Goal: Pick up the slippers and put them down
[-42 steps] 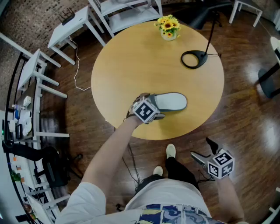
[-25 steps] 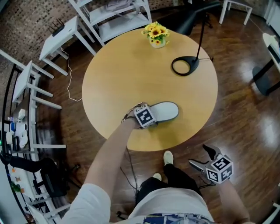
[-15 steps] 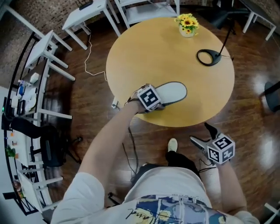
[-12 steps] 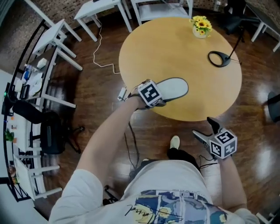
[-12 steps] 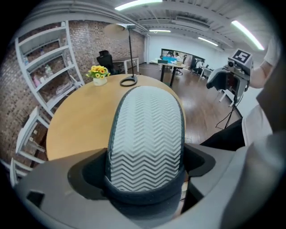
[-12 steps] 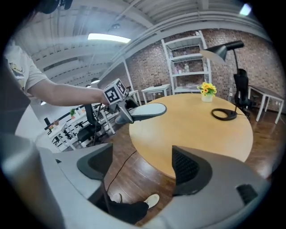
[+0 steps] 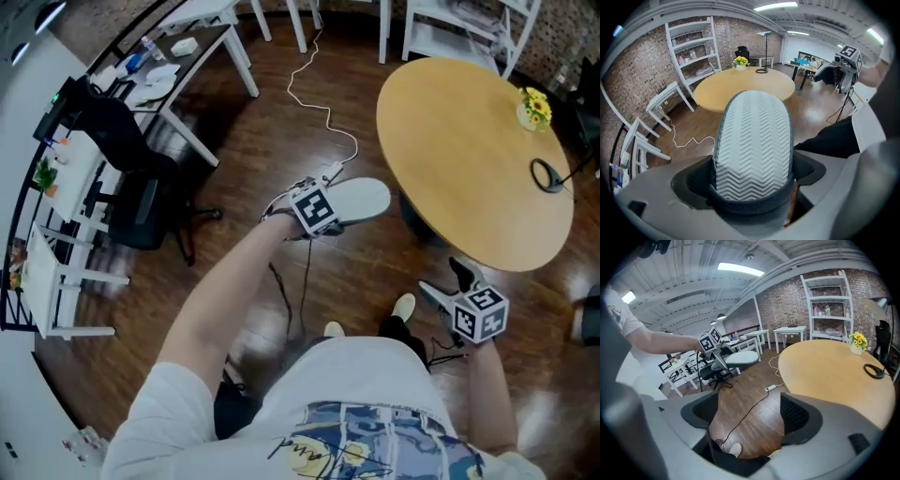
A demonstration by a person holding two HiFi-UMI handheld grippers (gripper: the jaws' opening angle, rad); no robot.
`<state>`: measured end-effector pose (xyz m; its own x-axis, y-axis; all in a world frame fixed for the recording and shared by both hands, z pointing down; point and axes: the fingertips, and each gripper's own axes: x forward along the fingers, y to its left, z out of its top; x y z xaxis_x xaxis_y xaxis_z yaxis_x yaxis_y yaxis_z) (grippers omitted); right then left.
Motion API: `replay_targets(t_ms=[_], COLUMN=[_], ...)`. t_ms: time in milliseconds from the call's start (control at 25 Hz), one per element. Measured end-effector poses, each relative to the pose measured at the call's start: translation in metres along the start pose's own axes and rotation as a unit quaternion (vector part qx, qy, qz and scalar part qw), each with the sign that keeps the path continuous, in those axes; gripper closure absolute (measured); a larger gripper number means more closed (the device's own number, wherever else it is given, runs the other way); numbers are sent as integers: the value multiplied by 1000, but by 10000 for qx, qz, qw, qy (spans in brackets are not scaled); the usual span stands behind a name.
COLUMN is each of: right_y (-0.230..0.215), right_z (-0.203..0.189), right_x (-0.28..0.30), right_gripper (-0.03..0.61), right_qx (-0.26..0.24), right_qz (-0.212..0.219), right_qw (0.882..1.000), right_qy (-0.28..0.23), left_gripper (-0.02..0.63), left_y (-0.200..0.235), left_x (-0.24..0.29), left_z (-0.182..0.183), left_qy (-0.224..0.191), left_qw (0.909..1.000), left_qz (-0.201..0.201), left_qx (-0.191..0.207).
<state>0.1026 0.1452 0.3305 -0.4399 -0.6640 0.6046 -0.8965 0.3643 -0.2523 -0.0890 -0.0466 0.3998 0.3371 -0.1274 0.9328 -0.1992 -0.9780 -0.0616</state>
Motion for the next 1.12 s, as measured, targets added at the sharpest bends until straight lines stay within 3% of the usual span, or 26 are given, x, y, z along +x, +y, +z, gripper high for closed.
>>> replay_targets(t_ms=[120,240,480,720,840,960,1120], right_y=[36,54,32,-53,-104,-142,-174], right_z=[7,12,-2,-52,-89,-142,-228], right_x=[30,61,148,297,393,489,594], right_gripper=[166,166,171,171,172,171,172], right_qx=[-82,-194,-241,-705,-658,-658,-597], right_qz=[136,264,536,820,813,864,895], right_qw=[9998,9991,9959,9863,9861,9850,9804], right_qy=[91,282,690,1247,1291,1342,1650], left_gripper=[104,104,104,104,104,103,103], left_y=[9,15,37,82,118,145,148], left_x=[0,18,116,294,408,521,649], left_z=[-62,-97,-141,-185,-212,-247,-299], left_qy=[273,397,666,832,858,874,965], left_qw=[9995,9990,9969,9955,9951,9948,9928], left_qz=[41,-94,-339,-456,-492,-485,-652], left_qx=[-153,-195,-236,-55,98,190,267])
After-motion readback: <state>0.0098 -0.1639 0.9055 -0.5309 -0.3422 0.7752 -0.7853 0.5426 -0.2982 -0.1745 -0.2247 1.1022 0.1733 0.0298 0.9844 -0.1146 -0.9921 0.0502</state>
